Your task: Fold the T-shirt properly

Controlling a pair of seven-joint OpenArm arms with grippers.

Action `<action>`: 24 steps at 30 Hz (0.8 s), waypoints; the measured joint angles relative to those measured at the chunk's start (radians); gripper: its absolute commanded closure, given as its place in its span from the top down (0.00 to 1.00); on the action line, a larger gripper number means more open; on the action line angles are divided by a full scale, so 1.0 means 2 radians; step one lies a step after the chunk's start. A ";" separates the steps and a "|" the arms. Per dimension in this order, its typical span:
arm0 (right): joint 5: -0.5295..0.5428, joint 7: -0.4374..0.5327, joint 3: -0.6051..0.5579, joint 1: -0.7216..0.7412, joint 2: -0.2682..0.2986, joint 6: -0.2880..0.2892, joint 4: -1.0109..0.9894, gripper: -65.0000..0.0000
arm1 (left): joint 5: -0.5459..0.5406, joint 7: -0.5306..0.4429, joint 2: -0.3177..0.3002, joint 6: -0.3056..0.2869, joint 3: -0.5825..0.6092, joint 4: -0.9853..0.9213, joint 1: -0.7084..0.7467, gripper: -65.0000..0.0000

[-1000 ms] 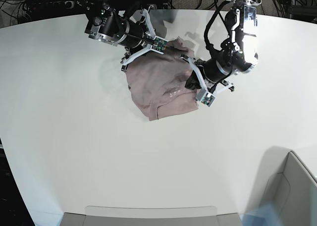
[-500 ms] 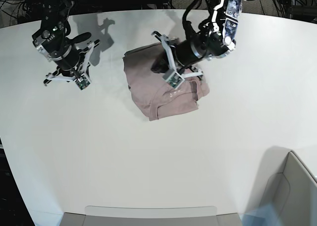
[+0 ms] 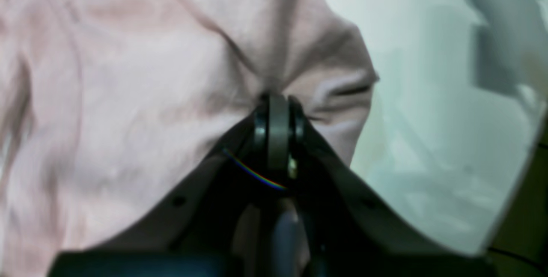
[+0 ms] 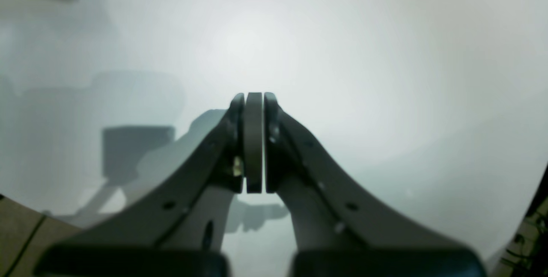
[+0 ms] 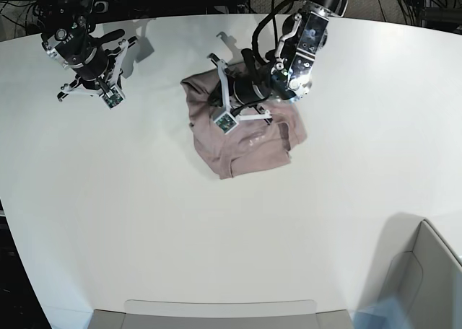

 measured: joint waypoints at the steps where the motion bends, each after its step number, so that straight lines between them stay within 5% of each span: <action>1: 0.001 0.000 0.000 0.001 0.000 0.000 0.000 0.00 | 0.006 -0.001 -0.005 0.002 -0.025 0.000 0.000 0.00; 9: 0.001 0.003 0.000 0.001 -0.002 0.000 0.000 0.00 | 0.025 0.000 -0.073 0.011 -0.117 -0.019 -0.017 0.00; 18: -0.003 -0.001 -0.048 -0.006 -0.002 0.000 0.001 0.00 | 0.047 0.040 -0.077 0.012 -0.143 0.071 0.004 0.00; 24: 0.001 0.007 -0.122 -0.060 0.016 0.000 0.010 0.00 | 0.041 0.036 -0.073 0.011 -0.167 0.193 0.091 0.00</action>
